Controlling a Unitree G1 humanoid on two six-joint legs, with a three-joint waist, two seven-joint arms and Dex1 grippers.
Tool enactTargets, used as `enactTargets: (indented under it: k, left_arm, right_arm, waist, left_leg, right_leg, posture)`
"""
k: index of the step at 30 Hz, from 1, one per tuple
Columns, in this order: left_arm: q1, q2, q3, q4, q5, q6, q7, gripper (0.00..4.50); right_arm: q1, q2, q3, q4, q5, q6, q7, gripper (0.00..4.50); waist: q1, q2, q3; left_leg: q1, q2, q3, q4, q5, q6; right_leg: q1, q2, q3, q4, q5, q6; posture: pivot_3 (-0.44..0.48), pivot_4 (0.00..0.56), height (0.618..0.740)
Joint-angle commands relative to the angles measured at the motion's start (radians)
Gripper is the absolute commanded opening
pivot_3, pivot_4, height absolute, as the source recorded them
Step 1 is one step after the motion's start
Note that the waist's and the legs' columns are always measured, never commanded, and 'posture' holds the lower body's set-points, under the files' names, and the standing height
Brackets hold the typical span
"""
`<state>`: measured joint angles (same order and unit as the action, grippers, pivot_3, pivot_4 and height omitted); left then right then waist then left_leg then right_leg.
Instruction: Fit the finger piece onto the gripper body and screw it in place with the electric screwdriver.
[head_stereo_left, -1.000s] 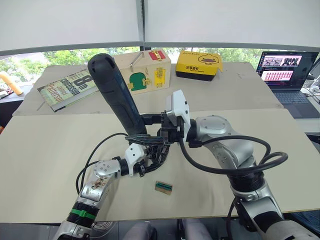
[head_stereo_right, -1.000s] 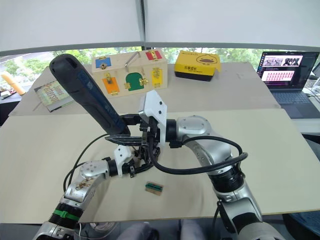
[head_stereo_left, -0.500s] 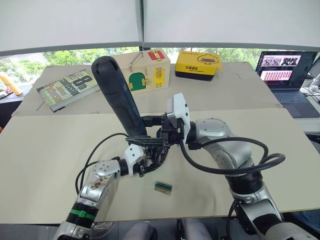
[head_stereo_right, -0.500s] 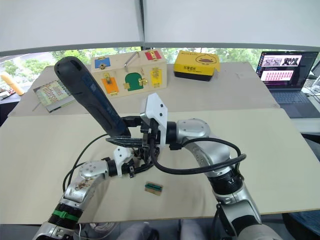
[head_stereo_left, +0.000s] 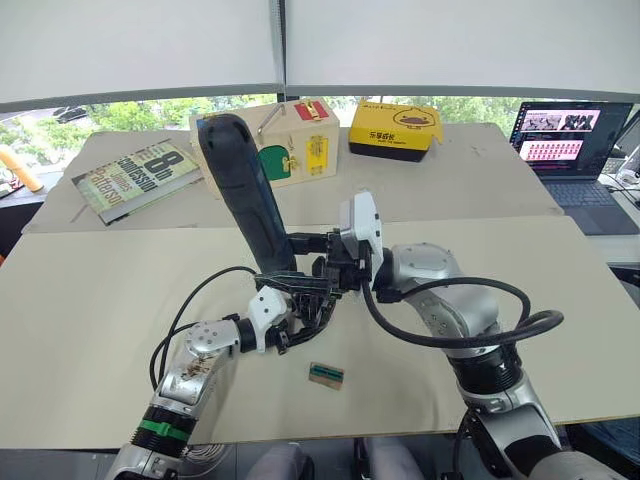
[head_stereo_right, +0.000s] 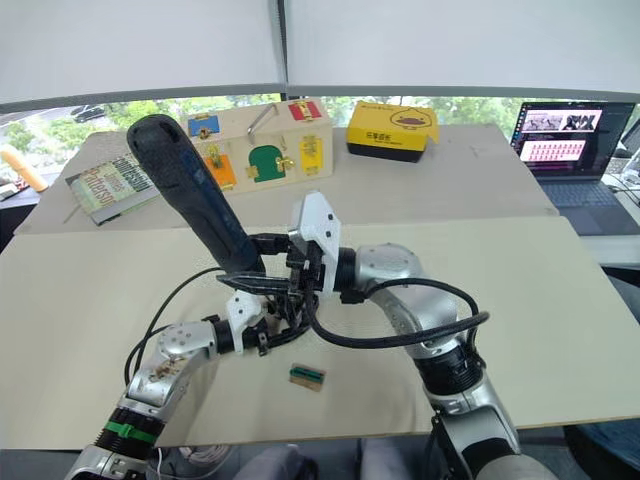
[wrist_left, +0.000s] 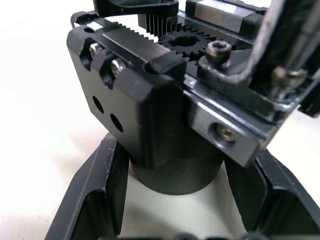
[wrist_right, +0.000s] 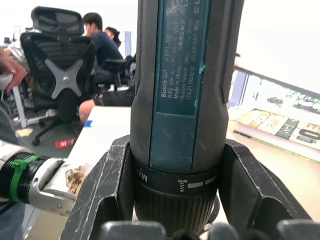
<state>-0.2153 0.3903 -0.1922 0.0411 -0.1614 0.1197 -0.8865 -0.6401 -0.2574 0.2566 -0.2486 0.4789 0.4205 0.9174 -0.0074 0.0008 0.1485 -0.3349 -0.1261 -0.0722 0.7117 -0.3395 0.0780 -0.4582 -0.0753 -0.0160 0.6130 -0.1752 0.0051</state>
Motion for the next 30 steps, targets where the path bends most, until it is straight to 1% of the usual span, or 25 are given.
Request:
enactTargets:
  k: [1,8,16,24,30]
  left_arm:
    - [0.04,0.013,-0.031,0.037,0.008,0.052,-0.013,2.28]
    - [0.039,0.018,-0.029,0.039,0.008,0.053,-0.017,2.28]
    - [0.037,0.023,-0.028,0.038,0.008,0.054,-0.02,2.28]
    - [0.036,0.022,-0.027,0.037,0.005,0.059,-0.019,2.28]
    - [0.042,0.022,-0.026,0.033,0.005,0.063,-0.016,2.28]
  right_arm:
    - [0.024,0.004,-0.031,-0.003,-0.006,-0.077,0.01,1.95]
    - [0.051,-0.005,-0.021,0.006,-0.016,-0.094,0.005,1.95]
    - [0.063,0.0,0.003,0.012,-0.031,-0.07,-0.022,1.95]
    - [0.093,0.009,0.024,0.066,-0.057,-0.088,-0.029,1.95]
    - [0.105,0.009,0.037,0.079,-0.063,-0.071,-0.045,1.95]
  waist:
    - [0.0,0.0,0.0]
    - [-0.003,0.0,-0.001]
    - [-0.004,0.0,-0.002]
    - [-0.004,0.001,-0.005]
    - [-0.005,0.003,-0.015]
  left_leg:
    - [0.0,0.0,0.0,0.0,0.0,0.0]
    - [0.001,0.0,0.0,0.0,0.0,0.0]
    - [0.002,0.0,0.0,0.0,0.0,0.0]
    - [0.005,0.0,0.0,-0.002,0.0,0.0]
    - [0.006,0.0,0.0,-0.003,0.0,0.0]
  right_leg:
    - [0.0,0.0,0.0,0.0,0.0,0.0]
    - [0.001,0.0,0.0,0.0,0.0,0.0]
    - [0.001,0.0,0.0,0.0,0.0,0.0]
    - [0.002,0.0,0.001,0.0,0.0,0.0]
    - [0.002,0.0,0.001,0.0,0.0,0.0]
  posture:
    - [0.0,0.15,0.74]
    - [0.0,0.15,0.74]
    - [0.0,0.15,0.74]
    - [0.0,0.15,0.74]
    - [0.0,0.15,0.74]
